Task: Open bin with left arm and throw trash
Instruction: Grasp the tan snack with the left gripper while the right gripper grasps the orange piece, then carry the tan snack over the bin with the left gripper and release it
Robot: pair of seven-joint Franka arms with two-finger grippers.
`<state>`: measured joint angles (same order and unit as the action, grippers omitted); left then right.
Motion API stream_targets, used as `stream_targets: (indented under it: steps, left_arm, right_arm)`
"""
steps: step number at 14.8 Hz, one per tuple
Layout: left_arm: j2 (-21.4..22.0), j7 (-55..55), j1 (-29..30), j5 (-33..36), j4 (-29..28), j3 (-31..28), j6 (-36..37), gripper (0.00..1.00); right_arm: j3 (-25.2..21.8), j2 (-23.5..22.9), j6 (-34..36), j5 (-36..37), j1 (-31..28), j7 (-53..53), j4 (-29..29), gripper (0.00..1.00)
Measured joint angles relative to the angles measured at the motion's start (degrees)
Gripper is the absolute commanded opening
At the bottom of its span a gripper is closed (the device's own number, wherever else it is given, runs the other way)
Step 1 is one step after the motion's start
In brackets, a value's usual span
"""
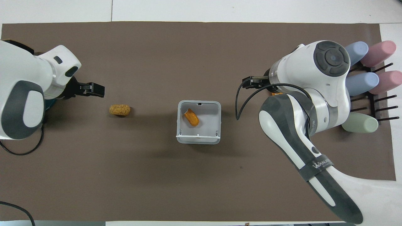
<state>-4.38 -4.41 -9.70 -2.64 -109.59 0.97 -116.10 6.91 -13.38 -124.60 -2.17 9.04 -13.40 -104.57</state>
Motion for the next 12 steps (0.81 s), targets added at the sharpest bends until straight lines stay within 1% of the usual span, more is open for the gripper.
stream_targets:
  steps: [2, 5, 6, 9, 12]
  left_arm:
    - [-1.5, -2.3, -1.4, 0.0, -3.4, 0.0, -4.3, 1.0]
    - [-4.2, -5.3, -3.1, 0.0, -6.6, 0.1, -10.7, 1.0]
    - [-4.8, -5.6, -3.3, 0.0, -7.5, 0.0, -12.3, 1.0]
    - [-6.1, -5.9, -3.3, 0.0, -9.9, -0.1, -16.7, 1.0]
    - [-8.4, -6.0, -3.3, 0.0, -11.0, -0.2, -19.6, 1.0]
  right_arm:
    - [0.0, 0.0, -1.5, 1.6, -0.5, 2.1, -2.2, 1.0]
    - [0.2, 0.0, -9.0, 1.8, -0.5, 4.5, -8.1, 1.0]
    - [0.1, -0.1, -10.5, 1.9, -1.0, 6.4, -9.7, 1.0]
    - [0.1, -0.1, -11.6, 1.9, -2.8, 11.0, -11.1, 1.0]
    - [0.3, -0.7, -12.9, 1.9, -2.8, 11.4, -12.1, 1.0]
